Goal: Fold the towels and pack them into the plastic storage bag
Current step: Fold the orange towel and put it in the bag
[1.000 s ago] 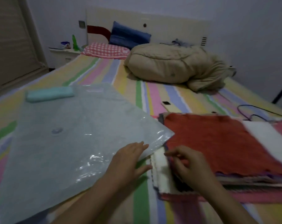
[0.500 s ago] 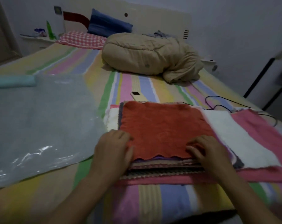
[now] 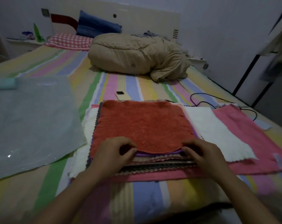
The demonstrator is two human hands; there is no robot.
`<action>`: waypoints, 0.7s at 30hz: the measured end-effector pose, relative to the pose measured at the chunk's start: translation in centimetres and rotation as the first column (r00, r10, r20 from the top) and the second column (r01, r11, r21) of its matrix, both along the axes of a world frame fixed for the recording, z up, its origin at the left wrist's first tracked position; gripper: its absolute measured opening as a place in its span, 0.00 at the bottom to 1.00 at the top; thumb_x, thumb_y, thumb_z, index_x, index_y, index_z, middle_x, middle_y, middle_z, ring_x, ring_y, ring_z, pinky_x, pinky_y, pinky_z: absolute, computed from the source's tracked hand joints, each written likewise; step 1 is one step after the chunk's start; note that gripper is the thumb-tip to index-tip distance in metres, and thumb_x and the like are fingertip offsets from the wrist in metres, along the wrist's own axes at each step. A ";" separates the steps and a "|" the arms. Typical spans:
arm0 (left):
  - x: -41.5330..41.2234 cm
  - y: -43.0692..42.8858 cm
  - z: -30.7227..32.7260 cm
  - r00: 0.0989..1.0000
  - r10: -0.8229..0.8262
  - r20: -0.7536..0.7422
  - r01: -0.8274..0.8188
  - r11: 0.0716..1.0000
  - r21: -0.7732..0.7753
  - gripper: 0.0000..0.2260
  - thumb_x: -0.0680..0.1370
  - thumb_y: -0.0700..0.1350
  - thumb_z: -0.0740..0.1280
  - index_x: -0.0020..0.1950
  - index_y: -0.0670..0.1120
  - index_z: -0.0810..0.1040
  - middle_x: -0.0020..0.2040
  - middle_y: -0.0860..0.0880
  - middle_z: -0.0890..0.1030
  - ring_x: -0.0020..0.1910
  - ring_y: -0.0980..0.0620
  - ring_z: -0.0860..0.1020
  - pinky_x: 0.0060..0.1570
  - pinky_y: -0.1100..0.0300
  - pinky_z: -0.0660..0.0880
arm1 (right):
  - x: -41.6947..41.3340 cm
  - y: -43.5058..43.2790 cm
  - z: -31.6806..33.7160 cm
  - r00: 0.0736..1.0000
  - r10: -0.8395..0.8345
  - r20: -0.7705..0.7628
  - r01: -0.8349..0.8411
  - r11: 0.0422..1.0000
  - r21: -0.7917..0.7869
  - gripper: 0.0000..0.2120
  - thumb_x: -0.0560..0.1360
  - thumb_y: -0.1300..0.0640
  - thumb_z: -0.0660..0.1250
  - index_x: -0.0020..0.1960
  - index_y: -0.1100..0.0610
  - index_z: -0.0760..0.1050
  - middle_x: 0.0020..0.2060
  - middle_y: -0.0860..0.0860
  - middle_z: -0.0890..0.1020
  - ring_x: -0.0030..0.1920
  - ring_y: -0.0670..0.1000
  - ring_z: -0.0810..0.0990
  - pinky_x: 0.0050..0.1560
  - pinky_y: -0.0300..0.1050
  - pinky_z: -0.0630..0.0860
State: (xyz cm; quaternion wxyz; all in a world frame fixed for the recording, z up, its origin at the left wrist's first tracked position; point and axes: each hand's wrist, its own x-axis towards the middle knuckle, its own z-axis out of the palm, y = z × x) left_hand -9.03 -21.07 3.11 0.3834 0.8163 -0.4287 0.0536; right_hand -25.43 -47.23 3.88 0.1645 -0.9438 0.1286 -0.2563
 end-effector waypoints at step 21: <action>0.1 -0.3 0.7 0.937 0.082 -0.339 -0.069 0.996 0.050 0.13 0.79 0.52 0.64 0.40 0.52 0.84 0.37 0.59 0.83 0.36 0.62 0.79 0.38 0.67 0.72 | 4.2 3.4 3.2 0.927 -0.308 0.213 0.364 0.874 -0.322 0.04 0.73 0.59 0.69 0.46 0.52 0.81 0.31 0.51 0.80 0.28 0.57 0.77 0.27 0.42 0.68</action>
